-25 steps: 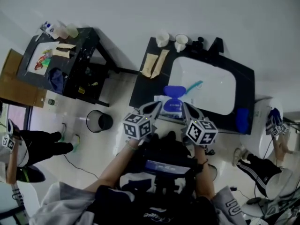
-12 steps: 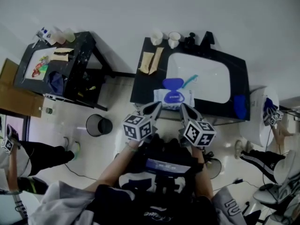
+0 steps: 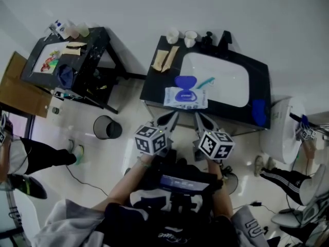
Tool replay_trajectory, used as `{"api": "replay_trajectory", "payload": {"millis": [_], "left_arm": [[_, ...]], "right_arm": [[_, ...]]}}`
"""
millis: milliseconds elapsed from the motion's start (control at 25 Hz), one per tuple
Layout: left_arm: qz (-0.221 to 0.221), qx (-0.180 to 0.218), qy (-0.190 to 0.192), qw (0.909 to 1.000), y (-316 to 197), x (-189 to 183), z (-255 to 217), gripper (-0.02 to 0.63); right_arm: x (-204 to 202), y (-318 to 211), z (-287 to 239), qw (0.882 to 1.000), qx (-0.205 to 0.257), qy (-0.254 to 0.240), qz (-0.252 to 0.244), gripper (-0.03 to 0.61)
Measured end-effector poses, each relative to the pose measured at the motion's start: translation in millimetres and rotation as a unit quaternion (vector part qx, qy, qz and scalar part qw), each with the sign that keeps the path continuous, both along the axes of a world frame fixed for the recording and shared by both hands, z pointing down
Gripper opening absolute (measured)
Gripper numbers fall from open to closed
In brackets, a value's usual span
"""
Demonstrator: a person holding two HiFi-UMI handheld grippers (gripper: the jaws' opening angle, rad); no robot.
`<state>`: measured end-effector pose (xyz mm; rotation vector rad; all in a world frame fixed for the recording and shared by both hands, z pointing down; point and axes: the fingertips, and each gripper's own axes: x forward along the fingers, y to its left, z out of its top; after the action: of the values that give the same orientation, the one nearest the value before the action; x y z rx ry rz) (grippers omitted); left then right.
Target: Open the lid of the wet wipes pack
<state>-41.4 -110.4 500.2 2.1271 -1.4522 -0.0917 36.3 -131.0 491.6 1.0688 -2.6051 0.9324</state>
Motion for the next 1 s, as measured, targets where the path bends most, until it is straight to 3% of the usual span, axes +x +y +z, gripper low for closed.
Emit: {"api": "replay_trajectory", "payload": {"millis": [360,640,1000], "left_arm": [[-0.035,0.0,-0.01,0.9994,48.3,36.2,-4.2,0.009],[-0.057,-0.002,-0.025,0.9981,69.1,30.0,-1.4,0.008],[-0.038,-0.004,-0.031,0.9988,64.9,20.7,-2.4,0.009]], "right_arm": [[21.0,42.7,-0.9,0.999,0.013,0.0,-0.045,0.003],[14.4,61.9,2.3,0.998,0.017,-0.01,-0.066,0.002],[6.6,60.3,-6.3,0.998,0.027,-0.002,-0.048,0.002]]}}
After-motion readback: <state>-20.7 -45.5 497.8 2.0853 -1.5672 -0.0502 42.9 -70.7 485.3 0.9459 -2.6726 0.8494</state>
